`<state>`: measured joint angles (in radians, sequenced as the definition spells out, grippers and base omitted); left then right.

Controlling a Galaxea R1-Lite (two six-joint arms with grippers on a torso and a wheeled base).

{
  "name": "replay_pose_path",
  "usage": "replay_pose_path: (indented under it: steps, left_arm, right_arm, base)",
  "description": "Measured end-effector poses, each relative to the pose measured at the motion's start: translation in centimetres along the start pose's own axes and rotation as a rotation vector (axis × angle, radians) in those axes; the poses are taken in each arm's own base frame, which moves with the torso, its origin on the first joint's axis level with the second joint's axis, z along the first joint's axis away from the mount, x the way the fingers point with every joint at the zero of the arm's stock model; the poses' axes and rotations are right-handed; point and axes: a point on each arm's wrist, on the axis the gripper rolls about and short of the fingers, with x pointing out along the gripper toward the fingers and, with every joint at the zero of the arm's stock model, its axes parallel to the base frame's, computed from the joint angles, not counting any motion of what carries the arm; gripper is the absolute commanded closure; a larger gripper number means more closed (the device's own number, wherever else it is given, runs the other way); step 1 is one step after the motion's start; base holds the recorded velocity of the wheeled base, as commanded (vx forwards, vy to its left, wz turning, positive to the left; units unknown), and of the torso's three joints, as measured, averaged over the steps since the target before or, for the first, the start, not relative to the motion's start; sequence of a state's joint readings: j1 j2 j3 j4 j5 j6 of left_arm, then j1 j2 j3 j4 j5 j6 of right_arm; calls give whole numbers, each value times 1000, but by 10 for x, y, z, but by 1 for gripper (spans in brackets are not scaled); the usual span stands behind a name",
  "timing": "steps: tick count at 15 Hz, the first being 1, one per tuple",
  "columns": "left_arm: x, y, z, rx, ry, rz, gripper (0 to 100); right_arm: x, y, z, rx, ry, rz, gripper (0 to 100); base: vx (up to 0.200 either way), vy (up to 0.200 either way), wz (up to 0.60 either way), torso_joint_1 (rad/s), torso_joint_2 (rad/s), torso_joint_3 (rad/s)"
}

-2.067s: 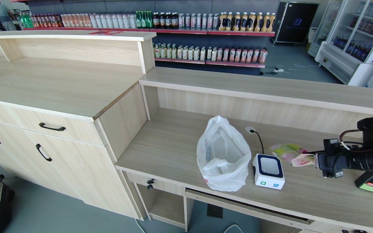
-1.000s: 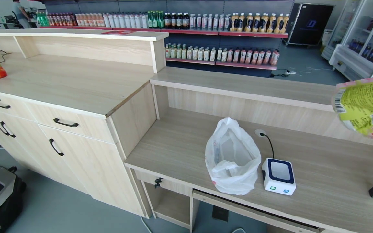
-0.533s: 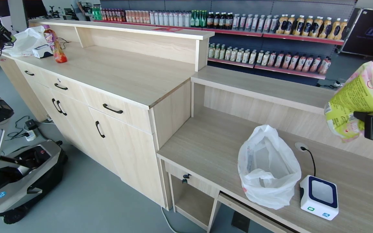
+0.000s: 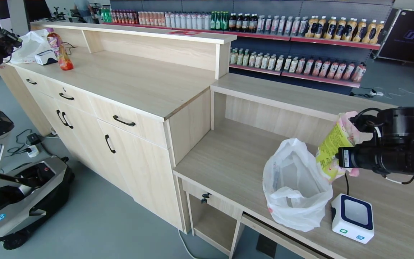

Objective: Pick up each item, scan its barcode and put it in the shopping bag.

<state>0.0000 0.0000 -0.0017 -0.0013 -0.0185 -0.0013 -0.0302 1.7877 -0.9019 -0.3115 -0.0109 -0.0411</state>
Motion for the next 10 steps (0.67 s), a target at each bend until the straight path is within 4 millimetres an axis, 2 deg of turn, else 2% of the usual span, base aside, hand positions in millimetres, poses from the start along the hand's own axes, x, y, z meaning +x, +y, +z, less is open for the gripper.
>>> replay_pose_path:
  steps: [5, 10]
  left_arm:
    - [0, 0, 0, 0, 0, 0, 0]
    - [0, 0, 0, 0, 0, 0, 0]
  right_arm:
    - [49, 22, -17, 32, 44, 52, 100]
    - [84, 30, -25, 24, 53, 65, 100]
  base:
    - [0, 0, 0, 0, 0, 0]
    - [0, 0, 0, 0, 0, 0]
